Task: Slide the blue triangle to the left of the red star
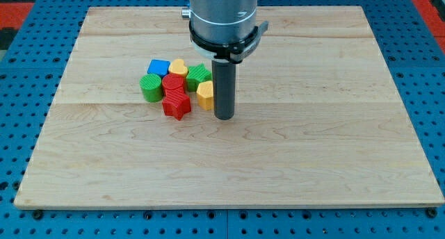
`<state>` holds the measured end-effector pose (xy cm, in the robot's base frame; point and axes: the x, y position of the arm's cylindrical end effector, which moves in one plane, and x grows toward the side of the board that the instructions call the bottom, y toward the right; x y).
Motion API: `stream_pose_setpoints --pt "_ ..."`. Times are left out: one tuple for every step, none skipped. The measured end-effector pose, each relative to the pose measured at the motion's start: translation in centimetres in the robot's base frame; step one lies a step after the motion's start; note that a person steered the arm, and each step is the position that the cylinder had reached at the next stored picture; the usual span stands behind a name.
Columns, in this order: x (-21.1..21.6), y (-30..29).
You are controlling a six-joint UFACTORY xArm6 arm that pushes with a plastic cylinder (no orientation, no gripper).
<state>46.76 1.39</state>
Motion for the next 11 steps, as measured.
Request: stream_pose_setpoints --pt "-9.5 11.0" --pt "-20.2 14.5" --pt "-27.3 12.7" --pt "-27.6 10.4" --pt "-27.5 3.1" --pt "-27.5 -3.5" --pt "-26.8 -7.2" --pt "-24.0 -12.0" --pt "-25.9 -10.8" --pt "-25.7 -13.4" --pt "-22.3 -18.9"
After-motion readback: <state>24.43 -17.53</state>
